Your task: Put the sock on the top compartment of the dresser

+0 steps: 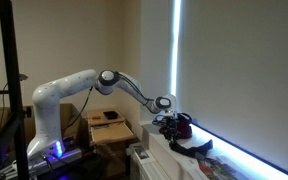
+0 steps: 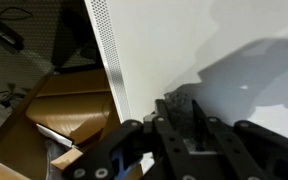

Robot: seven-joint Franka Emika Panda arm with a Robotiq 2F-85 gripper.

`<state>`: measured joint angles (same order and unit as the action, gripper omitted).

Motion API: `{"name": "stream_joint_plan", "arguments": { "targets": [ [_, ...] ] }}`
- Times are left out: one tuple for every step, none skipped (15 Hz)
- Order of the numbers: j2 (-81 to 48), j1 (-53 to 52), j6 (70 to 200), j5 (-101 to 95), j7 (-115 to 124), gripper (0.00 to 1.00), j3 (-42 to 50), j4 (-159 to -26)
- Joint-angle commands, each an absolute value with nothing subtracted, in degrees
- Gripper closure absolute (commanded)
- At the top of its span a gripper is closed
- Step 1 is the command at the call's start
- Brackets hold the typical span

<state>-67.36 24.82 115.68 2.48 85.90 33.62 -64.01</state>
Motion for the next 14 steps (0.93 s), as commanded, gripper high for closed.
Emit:
{"name": "stream_joint_plan", "arguments": {
  "targets": [
    [-65.0, 28.2, 106.6, 5.2, 79.7, 0.99, 28.9, -61.5],
    [-64.6, 29.0, 104.8, 6.0, 78.1, 1.0, 27.8, -60.8],
    [-63.8, 29.3, 104.0, 7.0, 76.1, 0.98, 27.0, -61.2],
    [-63.5, 29.6, 102.7, 8.0, 74.2, 0.97, 26.3, -60.7],
    [-62.7, 29.4, 102.0, 8.6, 72.2, 0.97, 25.6, -61.2],
    [-63.3, 31.7, 97.9, 7.3, 71.0, 0.97, 22.7, -56.0],
    [-65.6, 31.9, 92.5, 9.2, 68.8, 0.97, 23.3, -48.8],
    [-65.8, 32.0, 90.0, 9.0, 67.3, 0.97, 22.0, -46.5],
    [-66.2, 32.0, 86.5, 9.1, 65.7, 0.97, 21.0, -43.2],
    [-66.1, 31.9, 82.8, 8.9, 64.0, 0.97, 20.3, -39.9],
    [-64.5, 30.9, 80.0, 8.4, 62.2, 0.97, 19.7, -38.9],
    [-61.8, 30.5, 77.3, 6.5, 60.7, 0.97, 17.5, -38.9],
    [-59.0, 28.9, 75.9, 7.2, 57.6, 0.97, 18.7, -40.8],
    [-57.1, 28.7, 74.4, 6.9, 55.0, 0.97, 18.2, -41.3]
  ]
}}
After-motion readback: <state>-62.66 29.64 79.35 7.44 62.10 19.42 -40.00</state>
